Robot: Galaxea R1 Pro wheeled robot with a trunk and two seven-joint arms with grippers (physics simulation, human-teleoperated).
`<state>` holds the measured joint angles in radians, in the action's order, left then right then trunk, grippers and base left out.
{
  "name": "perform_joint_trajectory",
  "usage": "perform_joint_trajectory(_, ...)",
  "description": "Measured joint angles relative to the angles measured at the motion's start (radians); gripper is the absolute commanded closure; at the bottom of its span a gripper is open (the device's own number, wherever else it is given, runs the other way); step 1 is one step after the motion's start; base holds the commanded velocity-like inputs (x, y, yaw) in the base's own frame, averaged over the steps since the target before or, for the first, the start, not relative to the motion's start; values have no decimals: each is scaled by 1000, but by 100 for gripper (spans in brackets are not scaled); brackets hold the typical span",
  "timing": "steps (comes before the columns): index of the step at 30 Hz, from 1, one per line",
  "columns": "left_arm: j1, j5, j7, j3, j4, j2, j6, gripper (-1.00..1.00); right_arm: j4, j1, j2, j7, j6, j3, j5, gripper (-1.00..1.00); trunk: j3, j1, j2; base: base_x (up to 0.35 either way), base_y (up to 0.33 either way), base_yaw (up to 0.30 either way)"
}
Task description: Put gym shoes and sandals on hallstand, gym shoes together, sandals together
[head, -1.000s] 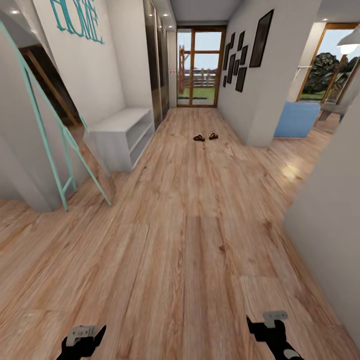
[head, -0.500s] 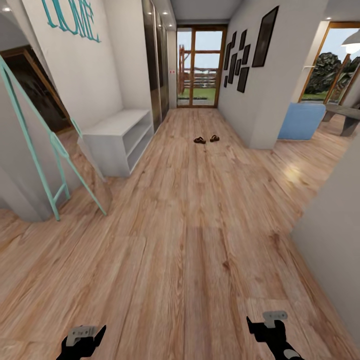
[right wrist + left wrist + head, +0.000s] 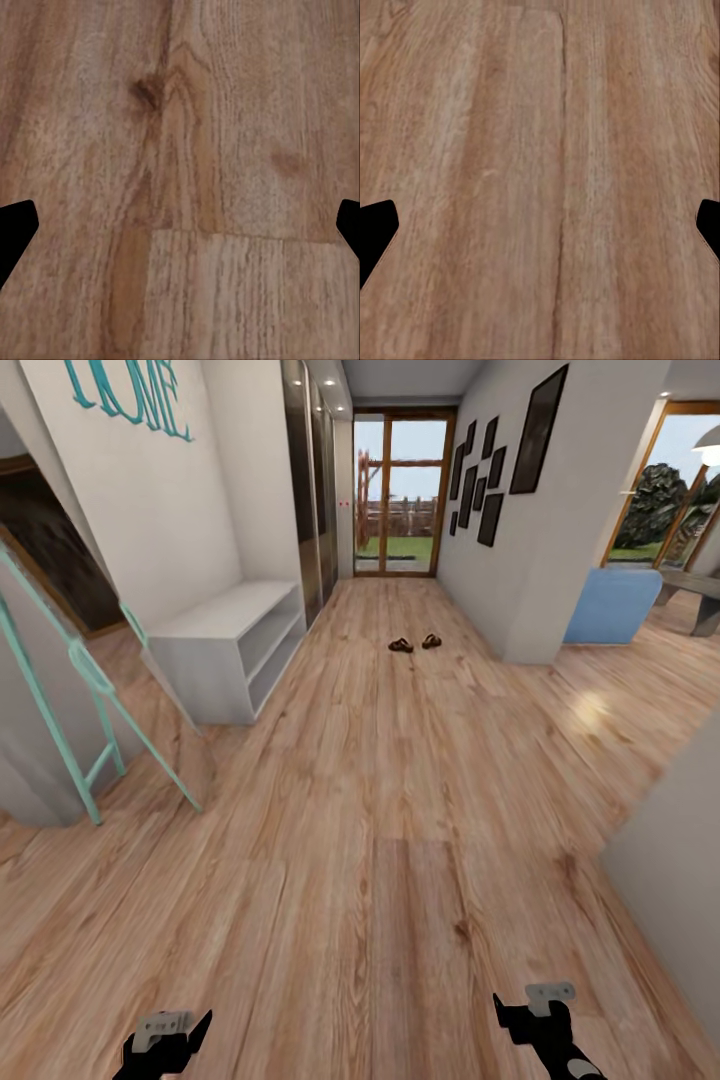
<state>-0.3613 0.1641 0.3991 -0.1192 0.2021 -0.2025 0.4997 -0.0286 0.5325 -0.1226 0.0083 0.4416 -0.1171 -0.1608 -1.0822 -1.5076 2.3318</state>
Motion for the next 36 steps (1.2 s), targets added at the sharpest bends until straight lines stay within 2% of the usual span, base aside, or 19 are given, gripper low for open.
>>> perform_joint_trajectory(36, 0, 0, 0, 0, 0, 0, 0, -100, 0, -1, 0, 0, 0, 0, 0, -100, 0, 0, 0, 339, 0, 0)
